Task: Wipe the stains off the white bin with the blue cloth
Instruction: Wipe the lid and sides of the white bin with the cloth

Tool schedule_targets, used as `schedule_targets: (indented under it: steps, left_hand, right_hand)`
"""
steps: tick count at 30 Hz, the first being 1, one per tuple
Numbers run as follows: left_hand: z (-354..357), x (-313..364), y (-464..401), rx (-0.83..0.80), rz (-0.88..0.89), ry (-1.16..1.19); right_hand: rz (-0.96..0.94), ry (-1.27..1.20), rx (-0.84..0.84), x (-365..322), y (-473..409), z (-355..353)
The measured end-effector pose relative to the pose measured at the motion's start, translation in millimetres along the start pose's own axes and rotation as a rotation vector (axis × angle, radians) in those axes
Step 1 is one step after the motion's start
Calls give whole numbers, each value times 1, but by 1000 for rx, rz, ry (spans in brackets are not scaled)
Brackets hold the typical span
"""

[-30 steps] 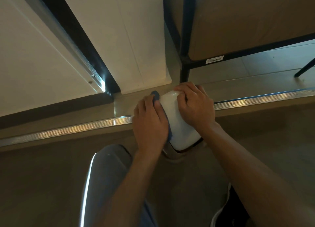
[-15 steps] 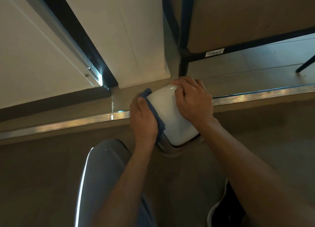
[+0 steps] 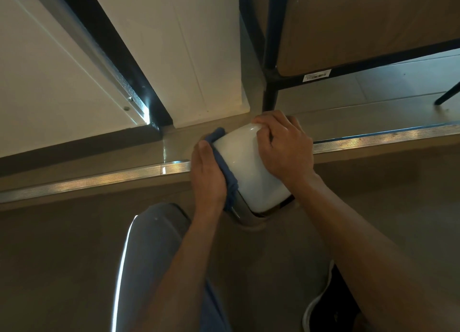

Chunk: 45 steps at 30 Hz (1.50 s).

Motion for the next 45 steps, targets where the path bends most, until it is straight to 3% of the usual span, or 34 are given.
schedule_targets:
  steps: [2, 7, 16, 24, 33, 36, 40, 45]
  left_hand:
    - [12, -13, 33, 38, 107, -69]
    - [48, -57, 116, 48, 103, -344]
    - [6, 18, -2, 4, 230, -496]
    - [32, -62, 99, 17, 280, -556]
    - [2, 20, -13, 15, 191, -561]
    - [9, 3, 18, 27, 287, -618]
    - [17, -38, 78, -3, 361, -871]
    - [7, 13, 9, 12, 313, -827]
  right_hand:
    - [9, 10, 4, -1, -1, 1]
    - [5, 15, 10, -2, 0, 1]
    - [12, 2, 20, -1, 0, 3]
    - [8, -6, 6, -1, 2, 1]
    - [27, 12, 6, -2, 1, 4]
    - [31, 5, 13, -4, 1, 4]
    - [16, 0, 8, -2, 3, 4]
    - [35, 13, 27, -4, 2, 5]
Point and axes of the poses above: each hand's wrist, its own y-axis away from the middle knuckle, its own z-axis out of the palm, x = y × z, the point moved 1 cm from there along -y, towards the middle knuckle, and after that the axes turned 14 degrees about -x, right-handed, at the moved point
